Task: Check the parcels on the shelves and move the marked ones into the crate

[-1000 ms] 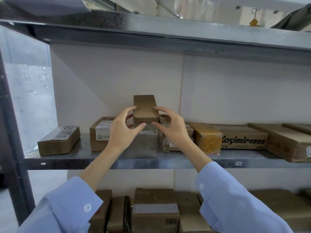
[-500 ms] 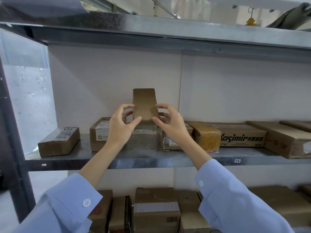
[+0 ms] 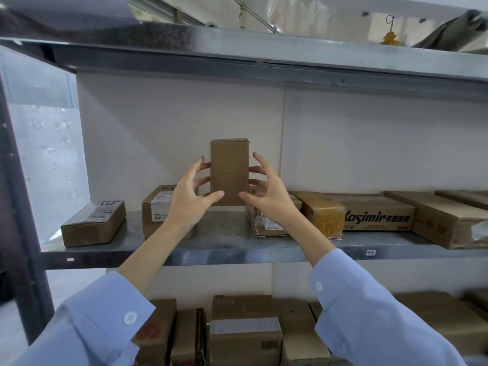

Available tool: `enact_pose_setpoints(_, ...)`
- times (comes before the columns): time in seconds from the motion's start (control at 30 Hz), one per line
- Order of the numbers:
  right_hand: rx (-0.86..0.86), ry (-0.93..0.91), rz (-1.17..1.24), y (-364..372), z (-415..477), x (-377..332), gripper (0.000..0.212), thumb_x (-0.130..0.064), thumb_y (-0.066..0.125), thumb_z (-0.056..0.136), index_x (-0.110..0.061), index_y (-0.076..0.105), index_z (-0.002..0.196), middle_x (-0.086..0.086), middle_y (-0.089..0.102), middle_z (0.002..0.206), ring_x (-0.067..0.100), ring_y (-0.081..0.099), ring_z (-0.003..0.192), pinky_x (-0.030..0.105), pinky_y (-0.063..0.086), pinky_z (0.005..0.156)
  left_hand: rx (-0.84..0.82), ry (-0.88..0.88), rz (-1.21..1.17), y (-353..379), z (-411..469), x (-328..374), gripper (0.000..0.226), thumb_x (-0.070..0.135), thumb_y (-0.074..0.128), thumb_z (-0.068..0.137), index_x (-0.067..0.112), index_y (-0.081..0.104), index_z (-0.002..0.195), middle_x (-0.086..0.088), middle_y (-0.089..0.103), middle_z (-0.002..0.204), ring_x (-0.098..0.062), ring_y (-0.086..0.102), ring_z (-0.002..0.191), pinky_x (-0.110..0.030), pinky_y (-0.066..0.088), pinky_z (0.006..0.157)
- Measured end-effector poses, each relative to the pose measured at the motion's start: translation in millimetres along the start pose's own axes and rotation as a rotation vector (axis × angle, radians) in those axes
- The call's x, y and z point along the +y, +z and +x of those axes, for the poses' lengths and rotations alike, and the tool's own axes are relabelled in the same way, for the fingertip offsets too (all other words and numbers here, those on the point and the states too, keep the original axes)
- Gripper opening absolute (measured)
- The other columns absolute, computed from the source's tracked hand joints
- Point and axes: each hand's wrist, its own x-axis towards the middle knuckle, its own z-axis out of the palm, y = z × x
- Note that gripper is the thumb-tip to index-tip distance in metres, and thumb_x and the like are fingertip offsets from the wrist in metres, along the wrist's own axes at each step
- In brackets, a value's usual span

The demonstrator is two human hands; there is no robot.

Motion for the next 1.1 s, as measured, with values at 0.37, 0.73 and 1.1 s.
enact_pose_setpoints(0.37, -0.006, 0.029, -0.068, 2, 4, 0, 0.085, -0.029, 0.077, 0.083, -0.032, 0.028, 0.152, -0.008, 0.044, 0.133, 0.005, 0.045, 0.122, 0.013, 0.043, 0.088, -0.011, 0.004, 0.054, -1, -2, 3, 0.076, 0.034, 0.076, 0.081, 0.031, 0.036, 0.146, 0.001, 0.045, 0.140, 0.000, 0.044, 0.112, -0.031, 0.037, 0.107)
enact_pose_setpoints(0.73, 0.005, 0.014, -0.022, 0, -6, -4, 0.070, -0.029, 0.081, 0.079, -0.026, 0.039, 0.135, -0.007, 0.052, 0.135, -0.003, 0.053, 0.117, 0.021, 0.047, 0.098, 0.001, 0.042, -0.076, -5, -3, 7, 0.058, 0.026, 0.079, 0.079, 0.031, 0.044, 0.125, 0.017, 0.053, 0.123, -0.006, 0.052, 0.118, -0.024, 0.047, 0.094)
enact_pose_setpoints(1.1, 0.029, -0.028, -0.014, 6, -3, -10, 0.085, -0.023, 0.083, 0.077, -0.031, 0.031, 0.143, -0.024, 0.045, 0.128, -0.009, 0.049, 0.118, 0.014, 0.047, 0.094, 0.044, 0.067, -0.052, -4, -1, 0, 0.076, 0.021, 0.079, 0.080, 0.032, 0.036, 0.142, 0.010, 0.050, 0.134, -0.011, 0.049, 0.124, -0.035, 0.047, 0.101)
